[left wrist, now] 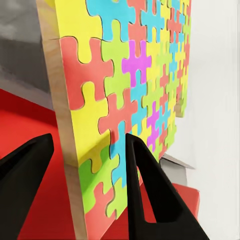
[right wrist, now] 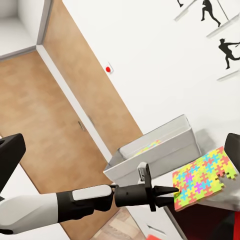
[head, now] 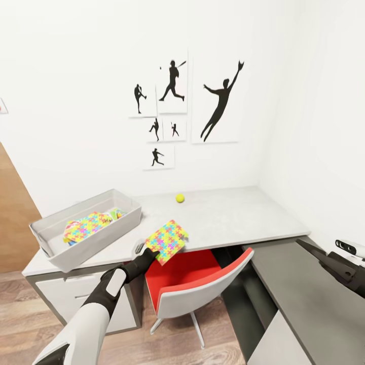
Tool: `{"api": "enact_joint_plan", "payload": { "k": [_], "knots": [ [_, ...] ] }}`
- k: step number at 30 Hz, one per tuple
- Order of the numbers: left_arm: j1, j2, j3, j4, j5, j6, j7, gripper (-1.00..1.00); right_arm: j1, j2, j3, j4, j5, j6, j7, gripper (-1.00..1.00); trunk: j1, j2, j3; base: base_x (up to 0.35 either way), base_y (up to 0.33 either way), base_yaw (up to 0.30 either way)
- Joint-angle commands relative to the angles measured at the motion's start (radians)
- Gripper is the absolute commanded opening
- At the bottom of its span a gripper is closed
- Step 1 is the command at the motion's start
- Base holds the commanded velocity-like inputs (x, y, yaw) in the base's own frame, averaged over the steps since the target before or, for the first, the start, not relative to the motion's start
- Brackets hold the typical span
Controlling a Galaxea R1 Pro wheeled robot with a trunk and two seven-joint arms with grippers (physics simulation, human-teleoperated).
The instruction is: Put all the toys in the child's room - the three board games (two on the bed and one on the table), the two jigsaw puzzles on the table, and the tennis ball on the table - inside the toy box on the table in the child's room.
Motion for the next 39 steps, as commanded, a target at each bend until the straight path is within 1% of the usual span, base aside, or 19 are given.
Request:
{"api": "enact_joint_plan", "payload": {
  "k": [1, 3, 5, 9, 12, 15, 16, 17, 18, 19, 21, 22, 24, 26, 27, 30, 34, 37, 39],
  "knots": [
    [-0.001, -0.001, 0.007, 0.000, 0.003, 0.014, -0.006, -1.00, -0.001, 0.000, 0.000, 0.000, -0.002, 0.010, 0.002, 1.00, -0.004, 0.007, 0.002, 0.000, 0.000, 0.000],
    [-0.001, 0.000, 0.006, -0.001, 0.002, 0.040, -0.016, -1.00, -0.001, 0.000, 0.000, 0.000, -0.002, 0.010, 0.002, 1.00, -0.012, 0.021, 0.008, 0.000, 0.000, 0.000],
    [-0.001, 0.001, 0.007, -0.006, 0.001, 0.093, -0.024, -1.00, -0.001, 0.000, 0.000, 0.000, -0.001, 0.010, 0.001, 1.00, -0.019, 0.035, 0.015, 0.000, 0.000, 0.000],
    [-0.002, 0.006, 0.003, -0.022, 0.000, 0.159, -0.030, -1.00, -0.001, 0.000, 0.000, 0.000, -0.001, 0.010, 0.001, 1.00, -0.035, 0.063, 0.027, 0.000, 0.000, 0.000],
    [-0.002, 0.019, 0.002, -0.050, 0.001, 0.216, -0.032, -1.00, -0.001, 0.000, -0.001, 0.003, -0.001, 0.010, 0.000, 1.00, -0.046, 0.084, 0.037, 0.000, 0.000, 0.000],
    [-0.002, 0.032, 0.001, -0.082, 0.001, 0.288, -0.033, -1.00, -0.001, 0.000, -0.001, 0.005, -0.001, 0.010, -0.001, 1.00, -0.058, 0.105, 0.046, 0.000, 0.000, 0.000],
    [-0.002, 0.035, 0.001, -0.090, 0.002, 0.300, -0.033, -1.00, -0.001, 0.000, -0.001, 0.006, -0.001, 0.010, -0.001, 1.00, -0.061, 0.112, 0.049, 0.000, 0.000, 0.000],
    [-0.002, 0.038, 0.000, -0.112, 0.002, 0.335, -0.037, -1.00, -0.001, 0.000, -0.001, 0.006, -0.001, 0.010, -0.001, 1.00, -0.065, 0.119, 0.052, 0.000, 0.000, 0.000],
    [-0.001, 0.040, -0.001, -0.123, 0.003, 0.353, -0.039, -1.00, -0.001, 0.000, -0.001, 0.006, -0.001, 0.010, -0.001, 1.00, -0.069, 0.126, 0.055, 0.000, 0.000, 0.000],
    [-0.002, 0.041, -0.002, -0.148, 0.003, 0.396, -0.045, -1.00, -0.001, 0.000, -0.001, 0.006, -0.001, 0.009, -0.001, 1.00, -0.073, 0.133, 0.058, 0.000, 0.000, 0.000],
    [-0.001, 0.042, -0.006, -0.177, 0.002, 0.442, -0.053, -1.00, -0.001, 0.000, -0.001, 0.006, -0.001, 0.009, -0.001, 1.00, -0.081, 0.147, 0.065, 0.000, 0.000, 0.000],
    [-0.001, 0.042, -0.015, -0.212, 0.002, 0.484, -0.060, -1.00, -0.001, 0.000, -0.002, 0.006, -0.001, 0.009, -0.001, 1.00, -0.084, 0.154, 0.068, 0.000, 0.000, 0.000],
    [-0.001, 0.043, -0.030, -0.252, 0.002, 0.518, -0.065, -1.00, -0.001, 0.000, -0.002, 0.007, -0.001, 0.008, -0.001, 1.00, -0.092, 0.168, 0.074, 0.000, 0.000, 0.000],
    [-0.001, 0.044, -0.050, -0.293, 0.004, 0.540, -0.069, -1.00, -0.001, 0.000, -0.001, 0.007, -0.001, 0.008, -0.002, 1.00, -0.100, 0.182, 0.080, 0.000, 0.000, 0.000],
    [-0.001, 0.045, -0.072, -0.330, 0.005, 0.556, -0.072, -1.00, -0.001, 0.000, -0.001, 0.007, 0.000, 0.008, -0.003, 1.00, -0.104, 0.189, 0.084, 0.000, 0.000, 0.000],
    [-0.001, 0.047, -0.118, -0.388, 0.008, 0.577, -0.077, -1.00, -0.001, 0.000, 0.000, 0.008, 0.000, 0.006, -0.003, 1.00, -0.115, 0.210, 0.093, 0.000, 0.000, 0.000],
    [-0.001, 0.048, -0.140, -0.412, 0.010, 0.578, -0.081, -1.00, -0.001, 0.000, 0.000, 0.008, 0.000, 0.006, -0.004, 1.00, -0.130, 0.238, 0.105, 0.000, 0.000, 0.000],
    [-0.001, 0.048, -0.145, -0.416, 0.010, 0.578, -0.082, -1.00, -0.001, 0.000, -0.001, 0.009, 0.000, 0.006, -0.003, 1.00, -0.142, 0.259, 0.115, 0.000, 0.000, 0.000],
    [0.002, 0.058, -0.147, -0.421, 0.010, 0.578, -0.084, -1.00, -0.001, 0.000, -0.001, 0.009, 0.000, 0.006, -0.003, 1.00, -0.150, 0.273, 0.121, 0.000, 0.000, 0.000]
  ]
}}
